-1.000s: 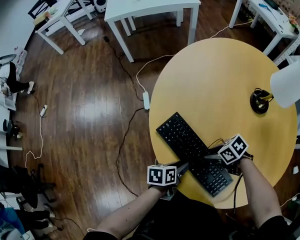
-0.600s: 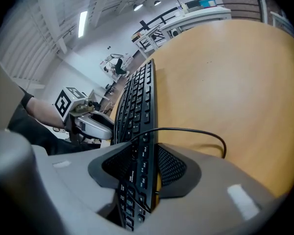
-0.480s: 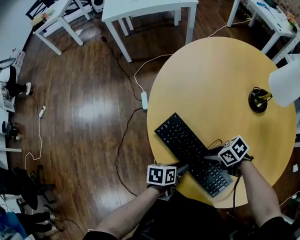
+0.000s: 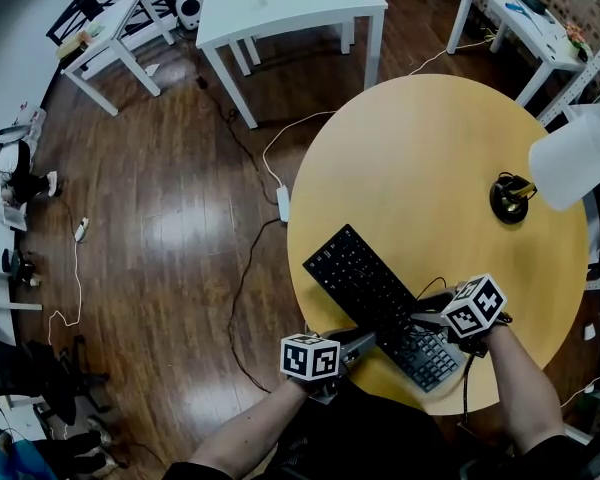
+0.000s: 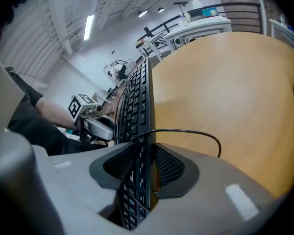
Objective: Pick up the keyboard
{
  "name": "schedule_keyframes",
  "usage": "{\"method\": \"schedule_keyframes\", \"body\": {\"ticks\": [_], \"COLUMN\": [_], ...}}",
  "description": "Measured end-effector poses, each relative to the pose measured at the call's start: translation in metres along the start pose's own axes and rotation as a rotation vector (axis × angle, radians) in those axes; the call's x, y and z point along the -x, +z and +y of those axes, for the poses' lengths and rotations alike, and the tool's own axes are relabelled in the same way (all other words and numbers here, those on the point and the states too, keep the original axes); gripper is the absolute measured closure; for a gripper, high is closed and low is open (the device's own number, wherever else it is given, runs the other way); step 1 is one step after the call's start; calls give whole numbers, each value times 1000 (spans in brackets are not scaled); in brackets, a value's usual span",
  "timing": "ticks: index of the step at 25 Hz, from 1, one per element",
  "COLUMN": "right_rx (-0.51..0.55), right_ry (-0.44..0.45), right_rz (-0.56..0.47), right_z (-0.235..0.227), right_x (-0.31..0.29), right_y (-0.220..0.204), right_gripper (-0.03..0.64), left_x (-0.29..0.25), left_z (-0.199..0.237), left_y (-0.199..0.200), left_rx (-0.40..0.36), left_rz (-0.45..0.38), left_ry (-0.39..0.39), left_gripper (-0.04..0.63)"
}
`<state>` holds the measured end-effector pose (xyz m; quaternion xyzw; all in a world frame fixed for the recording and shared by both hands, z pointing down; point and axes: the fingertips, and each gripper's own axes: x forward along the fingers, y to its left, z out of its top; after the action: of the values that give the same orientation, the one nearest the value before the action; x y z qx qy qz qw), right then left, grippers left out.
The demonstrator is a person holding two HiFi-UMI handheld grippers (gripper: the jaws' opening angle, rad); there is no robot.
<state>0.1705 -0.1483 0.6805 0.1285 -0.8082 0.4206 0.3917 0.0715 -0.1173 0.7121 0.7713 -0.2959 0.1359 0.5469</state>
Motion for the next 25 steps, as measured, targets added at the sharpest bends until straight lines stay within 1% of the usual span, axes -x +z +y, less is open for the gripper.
{"method": "schedule_keyframes", "body": {"ticks": [2,3,5,6,7,9,11,12,14,17,20,22,23,24,25], "right_rx": [8,8,-4,-15,-27,-44,-51,-55,-62,-71,-70,-74,-68,-51,-30], "right_ry": [4,8,20,31,44,65,78,85,99,119,151,219,261,292,307], "right_rz": [-2,-2,-10,-20,-32,-46,-47,-47,-55,-59,-61,-70,-68,-60,-53], "right_z": [1,0,-1,0,1,5,7,8,8,5,7,16,24,32,40], "right_x": [5,6,9,10,10,9,6,6,10,16,18,17,16,13,11], "right_y": [0,-1,-3,-3,-3,-2,-4,-5,-7,-10,-11,-9,-8,-7,-6], "right_gripper": [476,476,477,483,491,500,502,502,500,497,499,500,499,499,499], "left_x": [-1,-2,-4,-5,-4,-2,1,2,3,3,2,0,-4,-8,-12], "left_z": [-7,-10,-15,-16,-15,-9,-5,-5,-8,-17,-21,-35,-48,-59,-66], "left_y": [-1,0,3,5,7,11,13,14,15,17,14,10,9,9,10], "left_rx": [-32,-52,-78,-81,-77,-62,-58,-64,-74,-68,-31,-21,-47,-88,-119], "left_rz": [1,-1,-22,-44,-69,-109,-118,-118,-118,-123,-122,-109,-97,-84,-77], "left_ry": [-34,-39,-45,-48,-46,-40,-30,-29,-44,-92,-144,-233,-271,-281,-269], "left_gripper": [275,274,245,245,229,235,241,257,267,272,272,272,278,274,261]}}
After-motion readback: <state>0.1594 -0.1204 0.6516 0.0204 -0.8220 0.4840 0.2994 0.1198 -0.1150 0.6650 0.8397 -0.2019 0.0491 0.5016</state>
